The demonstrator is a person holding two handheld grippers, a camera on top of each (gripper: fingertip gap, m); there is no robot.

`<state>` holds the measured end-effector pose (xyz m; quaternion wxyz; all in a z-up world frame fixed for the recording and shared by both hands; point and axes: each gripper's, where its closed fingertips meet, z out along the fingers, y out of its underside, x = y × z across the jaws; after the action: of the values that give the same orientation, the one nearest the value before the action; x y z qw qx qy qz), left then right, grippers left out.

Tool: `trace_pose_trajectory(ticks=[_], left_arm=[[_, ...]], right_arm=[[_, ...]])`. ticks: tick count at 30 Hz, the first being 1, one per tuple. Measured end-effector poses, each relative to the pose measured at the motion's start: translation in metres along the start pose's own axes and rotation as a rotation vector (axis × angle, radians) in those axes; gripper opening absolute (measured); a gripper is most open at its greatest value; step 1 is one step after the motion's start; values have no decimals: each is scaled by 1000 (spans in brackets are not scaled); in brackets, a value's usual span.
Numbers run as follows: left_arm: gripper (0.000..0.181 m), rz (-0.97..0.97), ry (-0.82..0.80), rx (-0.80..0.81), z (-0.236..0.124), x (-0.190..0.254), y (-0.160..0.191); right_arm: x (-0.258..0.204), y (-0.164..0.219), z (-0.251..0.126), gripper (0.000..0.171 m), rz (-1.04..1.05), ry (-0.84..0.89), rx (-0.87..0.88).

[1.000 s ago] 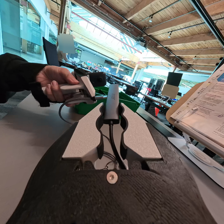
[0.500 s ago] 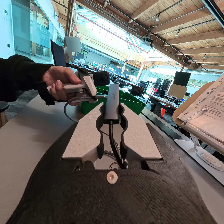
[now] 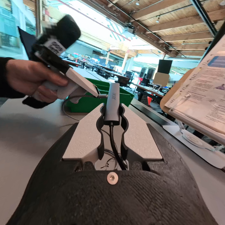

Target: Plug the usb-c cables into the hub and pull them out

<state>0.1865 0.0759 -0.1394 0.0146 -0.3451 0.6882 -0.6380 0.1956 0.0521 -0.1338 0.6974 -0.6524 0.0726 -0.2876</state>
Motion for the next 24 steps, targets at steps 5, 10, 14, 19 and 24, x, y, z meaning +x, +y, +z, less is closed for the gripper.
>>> trace_pose_trajectory(ticks=[5, 10, 14, 19, 24], left_arm=[[19, 400, -245, 65, 6, -2, -12], [24, 545, -372, 58, 12, -6, -8], [8, 570, -421, 128, 12, -7, -19], [3, 604, -463, 87, 15, -14, -14], [3, 733, -503, 75, 14, -9, -17]], right_arm=[[22, -4, -2, 21, 84, 161, 7], [23, -5, -4, 21, 150, 145, 27], [18, -3, -1, 21, 108, 147, 8], [20, 1, -1, 21, 136, 141, -8], [19, 1, -2, 22, 123, 143, 3]])
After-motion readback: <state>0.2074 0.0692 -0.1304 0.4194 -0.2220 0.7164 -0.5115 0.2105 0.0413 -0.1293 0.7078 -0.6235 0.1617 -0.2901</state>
